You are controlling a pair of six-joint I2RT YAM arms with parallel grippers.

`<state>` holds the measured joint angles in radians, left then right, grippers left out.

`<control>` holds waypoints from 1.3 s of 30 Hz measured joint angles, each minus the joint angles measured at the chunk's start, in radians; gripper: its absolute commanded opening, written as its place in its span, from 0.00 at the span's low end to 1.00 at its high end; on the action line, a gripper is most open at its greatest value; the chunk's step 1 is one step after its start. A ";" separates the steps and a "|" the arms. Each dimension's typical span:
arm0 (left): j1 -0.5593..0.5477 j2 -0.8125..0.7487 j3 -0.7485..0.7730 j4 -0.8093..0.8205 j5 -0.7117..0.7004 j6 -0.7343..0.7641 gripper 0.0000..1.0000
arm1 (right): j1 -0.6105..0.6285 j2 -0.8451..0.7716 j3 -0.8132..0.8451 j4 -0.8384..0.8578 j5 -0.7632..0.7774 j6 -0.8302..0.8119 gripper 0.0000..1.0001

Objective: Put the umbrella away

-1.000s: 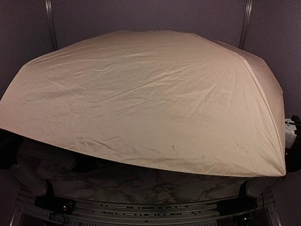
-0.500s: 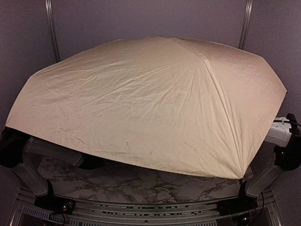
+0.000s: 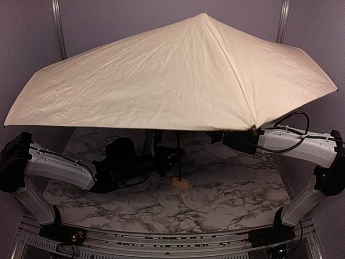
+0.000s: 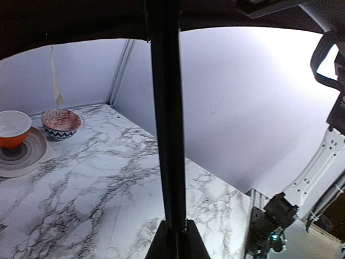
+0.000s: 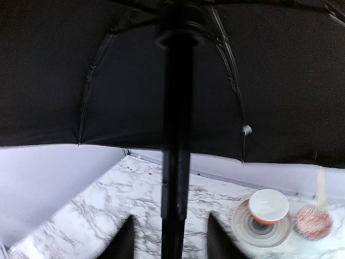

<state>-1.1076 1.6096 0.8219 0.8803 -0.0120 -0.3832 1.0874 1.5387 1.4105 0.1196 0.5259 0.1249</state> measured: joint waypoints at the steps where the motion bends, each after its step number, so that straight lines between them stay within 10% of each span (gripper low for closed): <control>1: 0.000 -0.011 0.000 -0.005 0.015 -0.017 0.00 | -0.006 -0.001 0.005 0.002 -0.010 0.001 0.61; 16: 0.014 -0.081 -0.095 0.205 0.313 -0.190 0.00 | -0.241 -0.254 -0.356 0.247 -0.724 0.016 0.99; 39: 0.045 -0.008 -0.050 0.454 0.484 -0.260 0.00 | -0.365 -0.097 -0.294 0.520 -1.358 0.115 0.89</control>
<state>-1.0630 1.6016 0.7723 1.3338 0.4721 -0.6430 0.7223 1.4418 1.1168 0.6395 -0.8322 0.2401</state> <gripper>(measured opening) 0.046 0.951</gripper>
